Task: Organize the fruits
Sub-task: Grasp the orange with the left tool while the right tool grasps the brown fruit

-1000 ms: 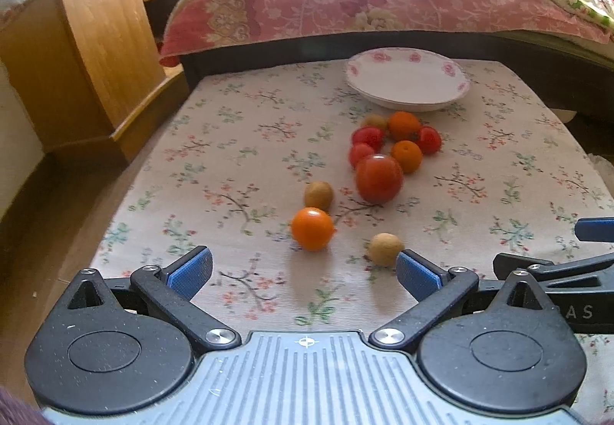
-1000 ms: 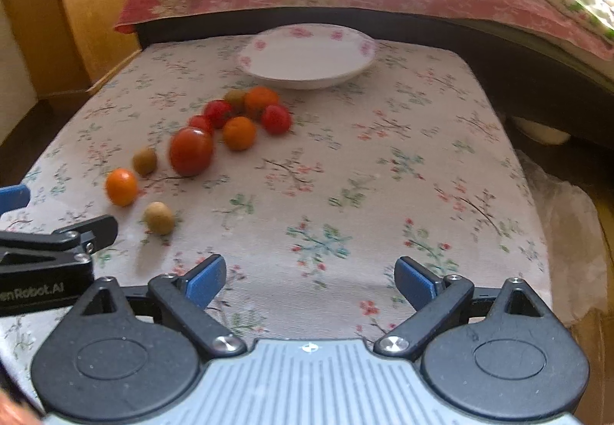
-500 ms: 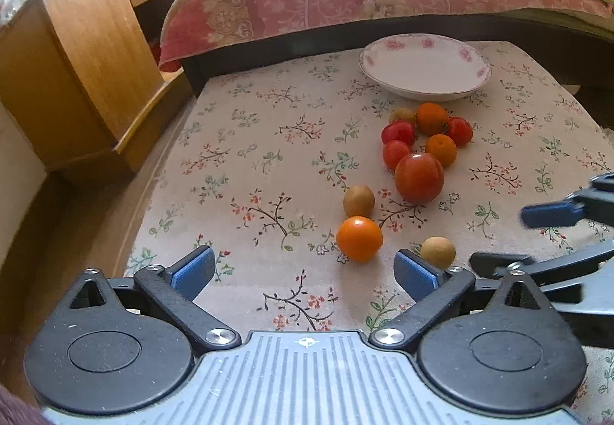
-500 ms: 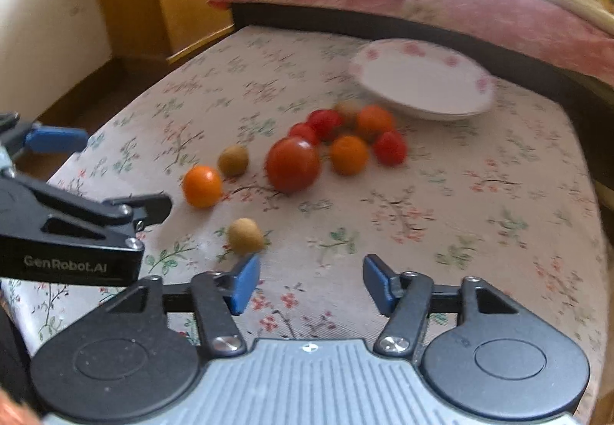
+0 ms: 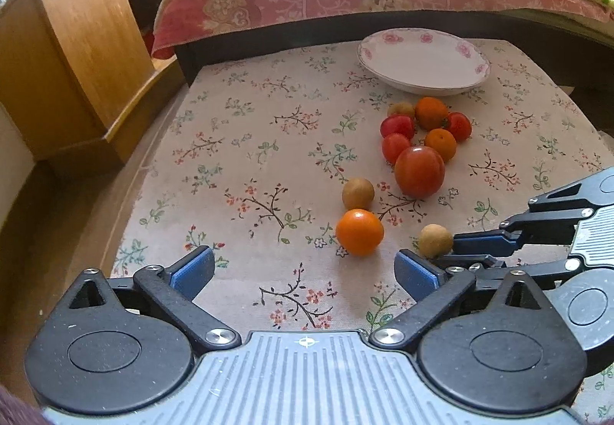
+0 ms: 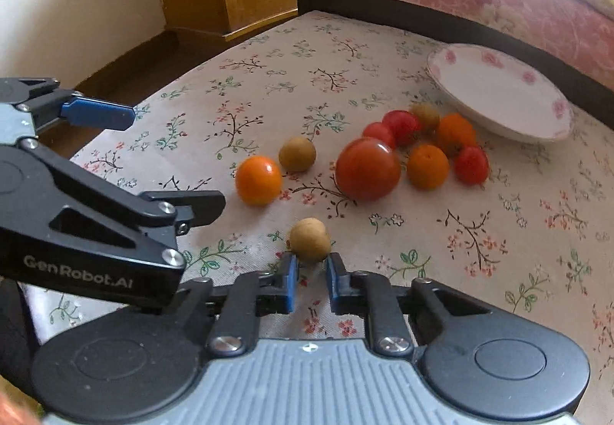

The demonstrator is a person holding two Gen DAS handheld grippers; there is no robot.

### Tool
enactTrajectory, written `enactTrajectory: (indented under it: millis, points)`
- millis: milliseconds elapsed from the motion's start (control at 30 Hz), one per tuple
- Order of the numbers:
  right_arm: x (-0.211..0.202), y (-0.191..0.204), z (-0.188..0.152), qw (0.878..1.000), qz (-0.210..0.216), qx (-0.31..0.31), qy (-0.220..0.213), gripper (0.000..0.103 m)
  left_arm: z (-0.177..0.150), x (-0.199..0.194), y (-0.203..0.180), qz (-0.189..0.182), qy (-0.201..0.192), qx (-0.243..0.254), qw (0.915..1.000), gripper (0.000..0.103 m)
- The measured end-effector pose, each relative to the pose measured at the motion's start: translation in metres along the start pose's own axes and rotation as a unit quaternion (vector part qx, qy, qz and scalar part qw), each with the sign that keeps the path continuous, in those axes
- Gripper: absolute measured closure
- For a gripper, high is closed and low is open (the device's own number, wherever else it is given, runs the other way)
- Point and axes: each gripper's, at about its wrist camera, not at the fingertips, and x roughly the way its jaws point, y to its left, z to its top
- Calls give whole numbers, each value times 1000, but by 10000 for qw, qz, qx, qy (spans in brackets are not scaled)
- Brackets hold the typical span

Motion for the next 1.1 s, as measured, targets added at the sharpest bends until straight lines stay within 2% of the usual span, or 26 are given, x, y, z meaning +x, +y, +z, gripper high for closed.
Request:
enactTrajectory:
  millis: [167, 267, 400, 667, 800, 933, 1100]
  points:
    - [-1, -7, 1, 9998, 128, 152, 30, 82, 3, 0, 2, -166, -56, -24, 9998, 3]
    - [-6, -11, 1, 9995, 220, 220, -25, 95, 5, 0, 3, -237, -67, 104, 9996, 5]
    - [-10, -19, 5, 9992, 256, 287, -105, 95, 7, 1, 3, -280, -79, 291, 9992, 6]
    - [-9, -21, 11, 9982, 572, 104, -167, 90, 5, -4, 7, -479, -59, 398, 9980, 6]
    - [-5, -14, 13, 9972, 730, -89, -119, 78, 3, -8, 12, -514, -87, 391, 9979, 5]
    - [4, -9, 16, 9979, 593, -237, -75, 78, 3, -6, 16, -533, -67, 303, 9981, 5]
    - [14, -7, 22, 9974, 643, -338, -32, 76, 3, -5, 23, -566, -39, 190, 9982, 5]
